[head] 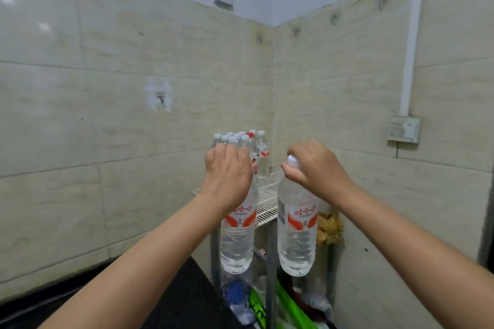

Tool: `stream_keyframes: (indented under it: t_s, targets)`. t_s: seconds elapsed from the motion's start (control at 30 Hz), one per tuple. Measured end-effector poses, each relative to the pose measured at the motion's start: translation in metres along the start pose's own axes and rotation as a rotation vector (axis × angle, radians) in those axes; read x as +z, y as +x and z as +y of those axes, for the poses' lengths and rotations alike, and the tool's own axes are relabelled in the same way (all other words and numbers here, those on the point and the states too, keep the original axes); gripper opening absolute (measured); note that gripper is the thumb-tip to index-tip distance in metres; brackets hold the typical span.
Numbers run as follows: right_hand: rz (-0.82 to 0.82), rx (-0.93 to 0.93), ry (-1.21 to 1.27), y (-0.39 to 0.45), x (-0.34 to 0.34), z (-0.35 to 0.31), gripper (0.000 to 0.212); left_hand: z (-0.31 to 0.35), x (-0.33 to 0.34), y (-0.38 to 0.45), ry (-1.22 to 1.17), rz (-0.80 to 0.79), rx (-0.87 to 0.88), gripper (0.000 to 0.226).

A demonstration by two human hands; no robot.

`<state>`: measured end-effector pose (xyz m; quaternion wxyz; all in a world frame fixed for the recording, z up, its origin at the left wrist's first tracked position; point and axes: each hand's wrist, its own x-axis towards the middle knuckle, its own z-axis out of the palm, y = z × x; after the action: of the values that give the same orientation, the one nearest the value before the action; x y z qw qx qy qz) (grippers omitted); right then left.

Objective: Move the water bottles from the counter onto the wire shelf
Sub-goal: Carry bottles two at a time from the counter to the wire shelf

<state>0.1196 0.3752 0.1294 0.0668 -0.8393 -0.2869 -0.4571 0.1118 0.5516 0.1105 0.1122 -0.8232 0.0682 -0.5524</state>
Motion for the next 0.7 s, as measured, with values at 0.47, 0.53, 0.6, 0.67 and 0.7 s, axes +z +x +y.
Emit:
stream_keyframes:
  t_s: [0.47,0.53,0.6,0.67,0.7]
  targets:
    - [0.086,0.019,0.137,0.129,0.184,0.219,0.041,0.054,0.234,0.154,-0.076,0.059,0.065,0.022]
    - [0.125,0.004,0.201,0.141,0.222,0.243,0.040,0.063,0.269,0.164,-0.015,0.061,0.019,0.023]
    - [0.138,-0.038,0.285,0.151,0.257,0.266,0.052,0.073,0.301,0.174,0.037,0.010,-0.016,0.032]
    - [0.074,-0.095,0.336,0.162,0.288,0.285,0.057,0.082,0.332,0.181,0.065,-0.057,-0.041,0.038]
    - [0.060,-0.116,0.355,0.170,0.302,0.294,0.053,0.085,0.347,0.186,0.077,-0.110,-0.051,0.038]
